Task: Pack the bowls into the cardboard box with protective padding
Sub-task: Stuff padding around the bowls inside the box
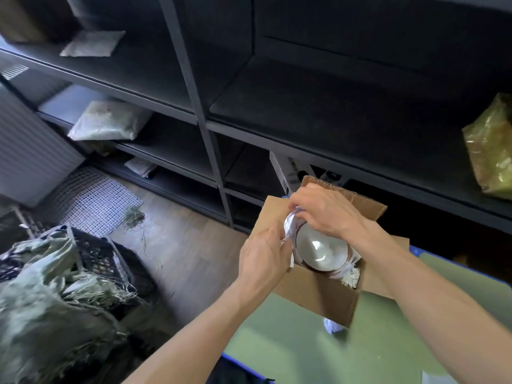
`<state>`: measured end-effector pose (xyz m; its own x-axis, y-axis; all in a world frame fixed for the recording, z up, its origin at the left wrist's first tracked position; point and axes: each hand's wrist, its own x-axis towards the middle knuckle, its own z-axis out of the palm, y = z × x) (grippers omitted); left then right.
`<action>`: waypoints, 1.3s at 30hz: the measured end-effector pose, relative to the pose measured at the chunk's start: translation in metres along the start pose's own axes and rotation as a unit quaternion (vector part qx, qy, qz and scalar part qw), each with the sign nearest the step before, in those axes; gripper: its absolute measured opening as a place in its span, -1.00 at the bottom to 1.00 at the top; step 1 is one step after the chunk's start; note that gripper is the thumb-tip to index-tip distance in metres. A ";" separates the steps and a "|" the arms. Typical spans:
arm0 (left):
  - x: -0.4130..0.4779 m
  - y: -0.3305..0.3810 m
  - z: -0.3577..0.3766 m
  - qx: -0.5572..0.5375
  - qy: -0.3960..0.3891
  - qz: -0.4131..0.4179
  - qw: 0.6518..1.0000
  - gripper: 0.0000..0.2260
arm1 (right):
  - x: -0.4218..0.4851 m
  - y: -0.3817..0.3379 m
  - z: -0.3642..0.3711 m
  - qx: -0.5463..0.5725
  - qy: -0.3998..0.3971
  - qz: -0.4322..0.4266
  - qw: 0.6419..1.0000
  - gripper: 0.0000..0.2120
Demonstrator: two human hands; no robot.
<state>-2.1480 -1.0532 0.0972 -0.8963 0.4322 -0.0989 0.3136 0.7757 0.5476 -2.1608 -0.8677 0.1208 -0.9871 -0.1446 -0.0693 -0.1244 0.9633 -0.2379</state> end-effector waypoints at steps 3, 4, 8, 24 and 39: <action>-0.002 -0.001 0.006 0.002 0.000 -0.003 1.000 -0.90 | -0.006 0.008 0.007 0.007 0.036 0.002 0.999 -0.94; -0.002 0.000 0.006 0.007 0.001 -0.003 1.000 -0.91 | -0.009 0.009 0.010 0.005 0.047 0.002 0.999 -0.93; -0.002 0.003 0.008 0.051 0.002 0.001 0.999 -0.89 | -0.020 0.010 0.024 -0.011 0.080 0.008 0.997 -0.93; 0.010 -0.001 -0.001 0.053 -0.104 0.061 0.991 -0.79 | -0.012 0.005 0.040 -0.010 0.141 0.003 0.990 -0.90; 0.012 0.014 0.001 0.218 -0.072 0.117 0.966 -0.85 | -0.047 0.012 0.057 0.025 0.146 0.016 0.989 -0.52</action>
<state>-2.1536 -1.0365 0.1030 -0.7421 0.6539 -0.1474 0.6323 0.7558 0.1699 -2.1097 -0.8618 0.0658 -0.9784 -0.0353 0.2038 -0.0944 0.9529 -0.2881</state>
